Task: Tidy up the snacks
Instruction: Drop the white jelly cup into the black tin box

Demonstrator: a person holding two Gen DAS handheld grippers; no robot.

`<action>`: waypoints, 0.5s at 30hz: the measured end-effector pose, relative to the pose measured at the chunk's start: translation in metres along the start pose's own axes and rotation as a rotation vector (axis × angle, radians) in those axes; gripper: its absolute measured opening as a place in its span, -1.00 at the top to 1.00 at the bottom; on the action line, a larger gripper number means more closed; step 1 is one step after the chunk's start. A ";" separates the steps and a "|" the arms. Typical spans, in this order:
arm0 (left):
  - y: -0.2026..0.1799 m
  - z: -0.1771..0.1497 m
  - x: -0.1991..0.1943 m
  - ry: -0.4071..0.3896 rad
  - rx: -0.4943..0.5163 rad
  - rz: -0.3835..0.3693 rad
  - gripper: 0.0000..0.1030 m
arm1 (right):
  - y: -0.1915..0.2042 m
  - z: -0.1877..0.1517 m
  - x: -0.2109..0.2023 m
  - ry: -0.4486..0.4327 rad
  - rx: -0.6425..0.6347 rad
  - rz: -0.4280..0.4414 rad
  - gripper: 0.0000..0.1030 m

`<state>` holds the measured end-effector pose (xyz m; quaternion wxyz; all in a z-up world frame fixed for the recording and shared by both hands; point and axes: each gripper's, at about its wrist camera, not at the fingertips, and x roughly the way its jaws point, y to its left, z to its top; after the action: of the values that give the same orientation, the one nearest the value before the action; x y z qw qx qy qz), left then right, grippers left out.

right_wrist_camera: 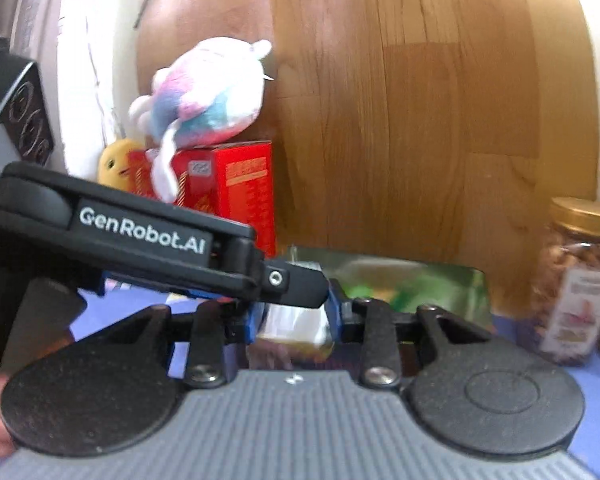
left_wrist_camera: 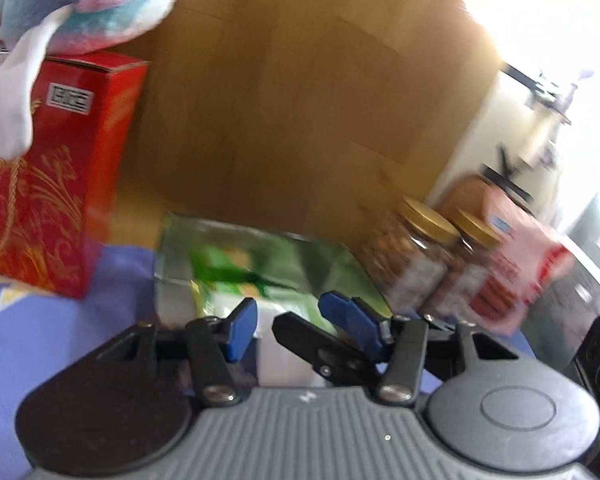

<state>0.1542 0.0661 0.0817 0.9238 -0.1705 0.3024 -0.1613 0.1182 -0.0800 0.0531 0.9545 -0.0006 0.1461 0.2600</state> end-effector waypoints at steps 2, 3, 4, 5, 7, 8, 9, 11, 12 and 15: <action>0.009 0.007 0.011 0.004 -0.010 0.046 0.00 | -0.006 0.004 0.022 0.030 0.018 0.019 0.21; 0.012 0.009 0.015 0.007 -0.016 0.060 -0.02 | -0.010 0.005 0.028 0.046 0.036 0.030 0.21; 0.015 0.010 0.018 0.009 -0.023 0.073 -0.07 | -0.014 0.006 0.034 0.061 0.054 0.045 0.21; 0.017 0.011 0.020 0.014 -0.034 0.072 -0.12 | -0.018 0.006 0.037 0.073 0.074 0.059 0.21; 0.018 0.011 0.015 0.011 -0.051 0.035 -0.20 | -0.025 0.008 0.029 0.061 0.100 0.080 0.15; 0.017 0.009 0.007 -0.009 -0.045 0.023 -0.19 | -0.027 0.007 0.021 0.046 0.101 0.072 0.15; 0.015 0.007 -0.001 -0.028 -0.028 0.024 -0.19 | -0.030 0.006 0.011 0.035 0.102 0.061 0.14; 0.012 0.000 -0.017 -0.056 -0.004 0.027 -0.26 | -0.039 0.001 -0.008 0.040 0.150 0.083 0.08; 0.015 -0.005 -0.023 -0.057 -0.012 0.024 -0.29 | -0.040 -0.005 -0.013 0.065 0.179 0.114 0.08; 0.031 -0.023 -0.032 -0.015 -0.050 0.049 -0.38 | -0.037 -0.026 -0.012 0.182 0.222 0.188 0.07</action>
<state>0.1215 0.1014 0.0680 0.9253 -0.1871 0.3033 -0.1297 0.1194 -0.1206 0.0289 0.9031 0.0947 0.2592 0.3290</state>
